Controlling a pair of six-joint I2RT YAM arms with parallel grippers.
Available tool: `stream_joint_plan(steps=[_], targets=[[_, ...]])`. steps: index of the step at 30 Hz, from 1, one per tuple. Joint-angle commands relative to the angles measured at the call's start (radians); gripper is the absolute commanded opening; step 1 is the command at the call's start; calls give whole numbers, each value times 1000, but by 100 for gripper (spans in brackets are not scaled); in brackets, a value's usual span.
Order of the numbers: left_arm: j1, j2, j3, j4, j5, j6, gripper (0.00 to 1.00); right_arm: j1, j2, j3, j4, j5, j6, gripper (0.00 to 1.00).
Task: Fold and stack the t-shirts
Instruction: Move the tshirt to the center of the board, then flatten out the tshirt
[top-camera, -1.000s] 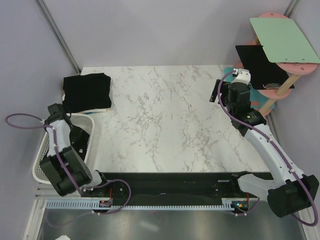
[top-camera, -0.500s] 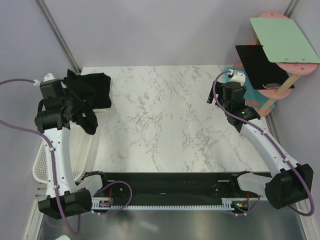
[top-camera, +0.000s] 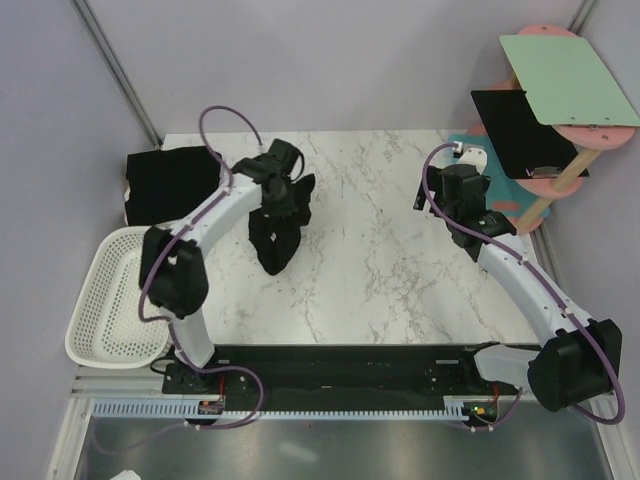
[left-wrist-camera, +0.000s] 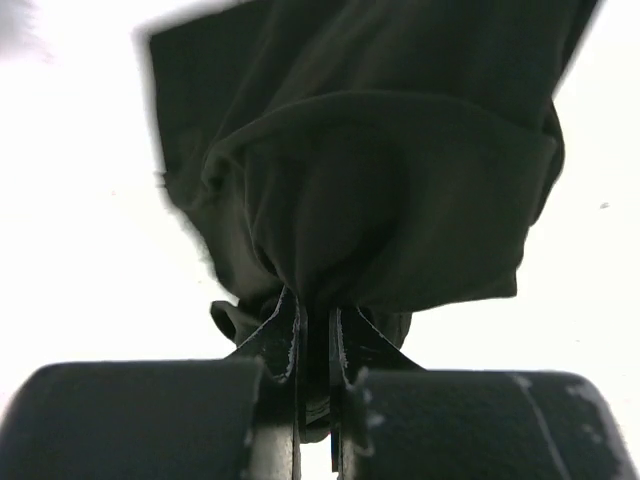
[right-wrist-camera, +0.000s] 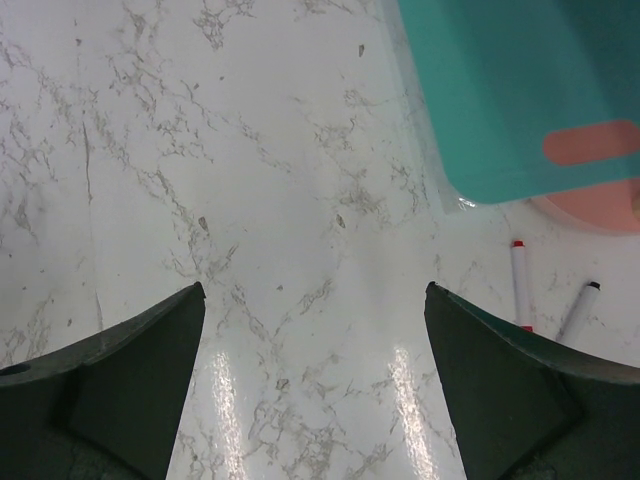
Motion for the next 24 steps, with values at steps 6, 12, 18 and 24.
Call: stream_joint_plan(steps=[6,12,18,24], targets=[[-239,419,389,4,33,-60,2,-1,6,-31,-18,-90,-20,98],[-296,421,448,1,29,-77,100,-2,-23,-58,-4,-219,-21,98],[-221,148,282,-6,-108,-31,100,12,10,-94,86,-414,31,97],[35,-63,95,-12,-5,-6,100,119,104,-81,148,-479,69,92]])
